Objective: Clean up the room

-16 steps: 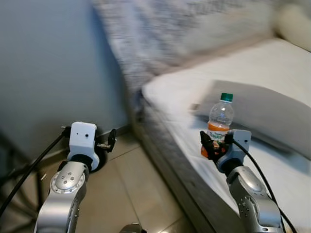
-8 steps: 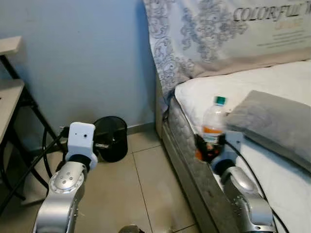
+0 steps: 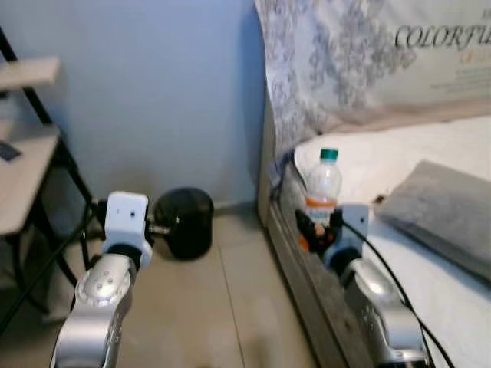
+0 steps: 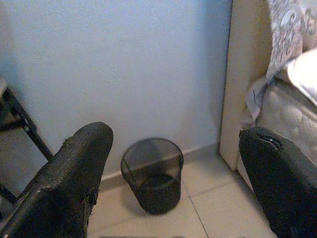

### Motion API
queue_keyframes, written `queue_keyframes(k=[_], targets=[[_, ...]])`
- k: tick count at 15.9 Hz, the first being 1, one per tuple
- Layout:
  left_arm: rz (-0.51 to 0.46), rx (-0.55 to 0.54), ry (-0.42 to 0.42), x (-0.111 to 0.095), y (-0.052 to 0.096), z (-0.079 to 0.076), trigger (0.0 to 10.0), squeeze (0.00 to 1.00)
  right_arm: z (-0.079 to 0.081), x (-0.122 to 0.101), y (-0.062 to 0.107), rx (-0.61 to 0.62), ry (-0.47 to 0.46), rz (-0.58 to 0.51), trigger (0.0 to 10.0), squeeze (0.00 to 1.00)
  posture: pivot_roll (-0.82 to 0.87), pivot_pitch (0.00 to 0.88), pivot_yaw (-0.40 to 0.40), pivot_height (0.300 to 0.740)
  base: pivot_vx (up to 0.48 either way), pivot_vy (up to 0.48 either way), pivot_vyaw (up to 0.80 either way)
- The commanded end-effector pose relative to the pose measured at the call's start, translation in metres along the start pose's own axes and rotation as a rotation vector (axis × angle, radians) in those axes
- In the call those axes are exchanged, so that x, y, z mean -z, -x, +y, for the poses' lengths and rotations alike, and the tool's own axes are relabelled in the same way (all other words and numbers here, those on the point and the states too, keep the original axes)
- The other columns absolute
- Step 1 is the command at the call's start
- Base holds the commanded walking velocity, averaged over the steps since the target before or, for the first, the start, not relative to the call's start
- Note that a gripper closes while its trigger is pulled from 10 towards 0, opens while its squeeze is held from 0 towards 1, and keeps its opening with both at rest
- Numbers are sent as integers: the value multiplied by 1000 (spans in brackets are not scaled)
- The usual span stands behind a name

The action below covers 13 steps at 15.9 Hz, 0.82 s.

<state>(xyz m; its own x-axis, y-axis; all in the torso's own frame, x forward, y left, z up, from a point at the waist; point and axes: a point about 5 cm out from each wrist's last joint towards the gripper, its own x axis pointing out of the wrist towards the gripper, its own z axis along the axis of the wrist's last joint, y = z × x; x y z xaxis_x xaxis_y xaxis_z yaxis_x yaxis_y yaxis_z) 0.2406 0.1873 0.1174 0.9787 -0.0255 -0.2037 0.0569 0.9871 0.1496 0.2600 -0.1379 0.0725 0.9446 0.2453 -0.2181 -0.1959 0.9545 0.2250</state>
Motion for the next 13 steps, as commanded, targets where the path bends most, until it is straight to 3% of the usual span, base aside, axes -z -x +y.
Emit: queue_keyframes(k=[1,13], targets=[[-2,17,-4,-2,-1,-5,10000,0,-9,-6,2,29,-4,-26,10000,0,28,0,23,740,352,0,0],[-5,28,-7,-7,-5,-4,10000,0,-9,-7,2,72,20,-17,10000,0,32,0,34,740,356,0,0]])
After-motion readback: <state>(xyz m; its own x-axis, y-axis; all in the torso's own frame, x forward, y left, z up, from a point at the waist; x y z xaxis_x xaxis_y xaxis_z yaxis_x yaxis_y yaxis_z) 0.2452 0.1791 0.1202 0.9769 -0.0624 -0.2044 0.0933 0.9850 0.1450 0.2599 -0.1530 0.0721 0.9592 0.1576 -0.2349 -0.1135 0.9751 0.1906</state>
